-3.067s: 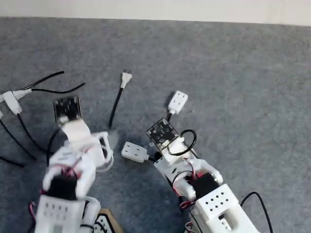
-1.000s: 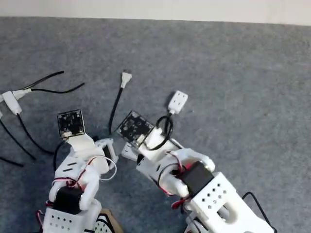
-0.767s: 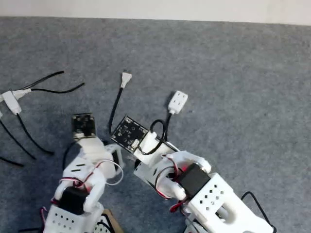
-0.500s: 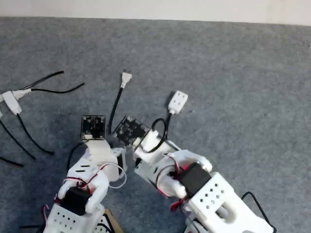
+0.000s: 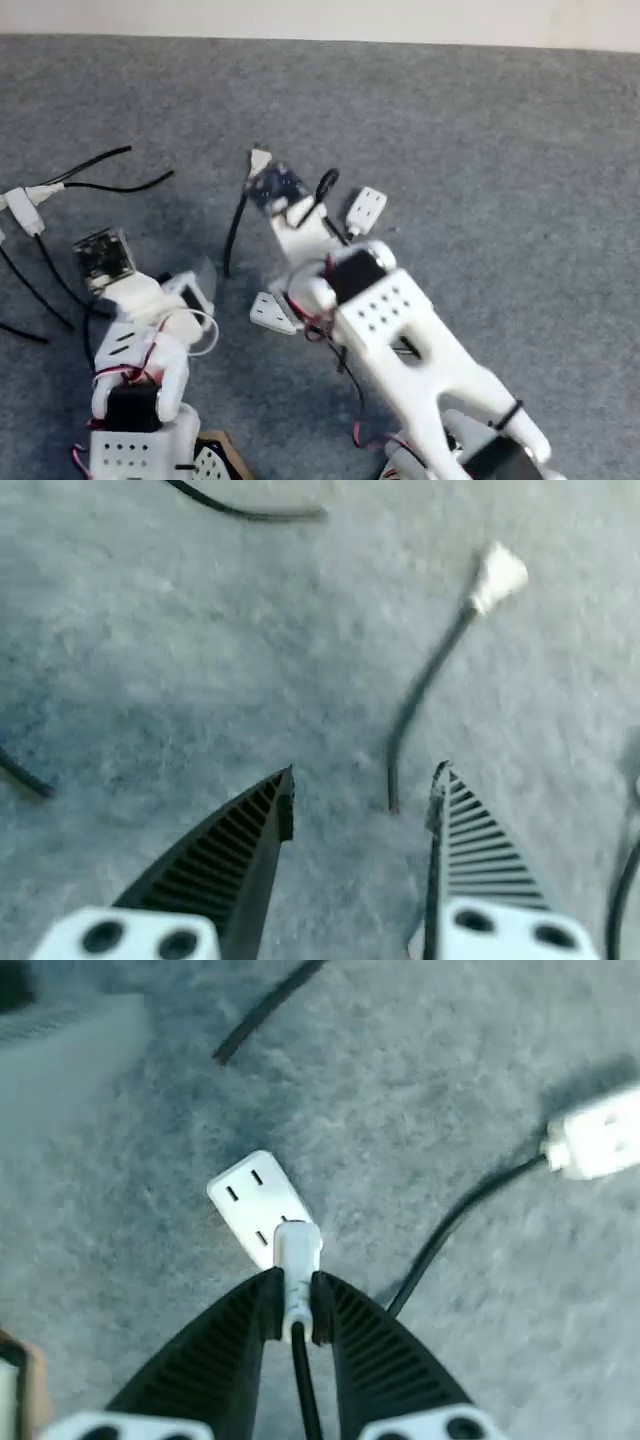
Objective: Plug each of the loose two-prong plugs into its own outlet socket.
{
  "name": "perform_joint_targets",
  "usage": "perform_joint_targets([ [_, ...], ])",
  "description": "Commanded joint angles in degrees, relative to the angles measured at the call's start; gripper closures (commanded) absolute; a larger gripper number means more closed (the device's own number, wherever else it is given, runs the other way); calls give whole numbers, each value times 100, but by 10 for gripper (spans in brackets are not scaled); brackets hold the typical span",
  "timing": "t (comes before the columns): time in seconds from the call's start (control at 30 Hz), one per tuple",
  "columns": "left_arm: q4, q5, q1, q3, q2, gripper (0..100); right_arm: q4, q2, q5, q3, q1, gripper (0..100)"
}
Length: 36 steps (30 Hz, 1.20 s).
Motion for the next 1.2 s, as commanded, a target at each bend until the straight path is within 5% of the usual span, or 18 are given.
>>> perform_joint_targets([
  [0.0,-299,97,-215,-13,-40,769,804,646,-1459,-1226,48,993],
  [0.13,-308,97,-215,4,-40,769,1587,1640,-2963,-2114,13,989],
  [0.37,-308,97,-215,13,-40,769,2501,2782,-3868,-3442,-40,991],
  [1.17,-316,79,-207,22,-40,769,1077,2009,-4308,-2097,-57,994],
])
